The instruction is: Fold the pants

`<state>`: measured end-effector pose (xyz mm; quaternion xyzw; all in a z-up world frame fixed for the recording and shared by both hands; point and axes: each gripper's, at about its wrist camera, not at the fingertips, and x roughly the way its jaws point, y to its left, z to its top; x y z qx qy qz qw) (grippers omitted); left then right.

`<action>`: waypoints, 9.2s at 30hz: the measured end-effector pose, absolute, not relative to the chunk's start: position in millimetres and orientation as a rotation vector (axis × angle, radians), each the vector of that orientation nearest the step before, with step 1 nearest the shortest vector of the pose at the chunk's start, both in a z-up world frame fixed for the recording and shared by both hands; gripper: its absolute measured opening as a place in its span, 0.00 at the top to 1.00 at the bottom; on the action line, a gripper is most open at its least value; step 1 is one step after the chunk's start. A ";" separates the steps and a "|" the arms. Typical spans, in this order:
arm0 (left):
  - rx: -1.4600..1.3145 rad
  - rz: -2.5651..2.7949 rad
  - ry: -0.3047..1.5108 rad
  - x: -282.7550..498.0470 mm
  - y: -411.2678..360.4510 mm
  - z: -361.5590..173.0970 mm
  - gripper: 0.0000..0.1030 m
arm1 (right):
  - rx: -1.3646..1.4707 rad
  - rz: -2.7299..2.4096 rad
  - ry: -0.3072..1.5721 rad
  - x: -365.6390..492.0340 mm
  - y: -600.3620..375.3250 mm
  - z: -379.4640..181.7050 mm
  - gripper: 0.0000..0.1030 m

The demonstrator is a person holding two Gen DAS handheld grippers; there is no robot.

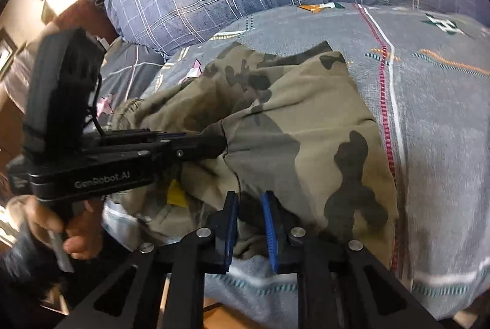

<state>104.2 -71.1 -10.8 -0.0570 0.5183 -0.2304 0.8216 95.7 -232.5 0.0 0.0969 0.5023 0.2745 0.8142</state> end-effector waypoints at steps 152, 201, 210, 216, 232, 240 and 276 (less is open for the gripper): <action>-0.142 -0.282 1.144 212.8 176.1 -40.4 0.66 | -0.465 0.623 0.715 40.7 97.5 -43.3 0.31; -0.388 -0.528 1.062 161.4 8.0 110.3 0.78 | 0.305 0.723 0.558 18.2 -118.6 85.2 0.65; -0.116 -0.645 1.136 192.4 -147.2 78.8 0.75 | 0.493 0.535 0.574 7.9 -238.3 64.7 0.65; -0.075 -0.638 1.292 211.5 -180.9 20.6 0.73 | 0.684 0.402 0.752 25.2 -282.6 -2.9 0.65; -0.208 -0.731 1.086 172.0 -89.5 100.7 0.45 | 0.528 0.269 0.692 -7.2 -299.8 35.1 0.34; -0.125 -0.612 0.992 149.8 -69.2 111.4 0.45 | 0.363 0.464 0.666 12.3 -255.0 69.6 0.34; 0.018 -0.678 0.852 20.2 -44.9 57.8 0.92 | 0.360 0.297 0.820 1.0 -285.9 44.8 0.87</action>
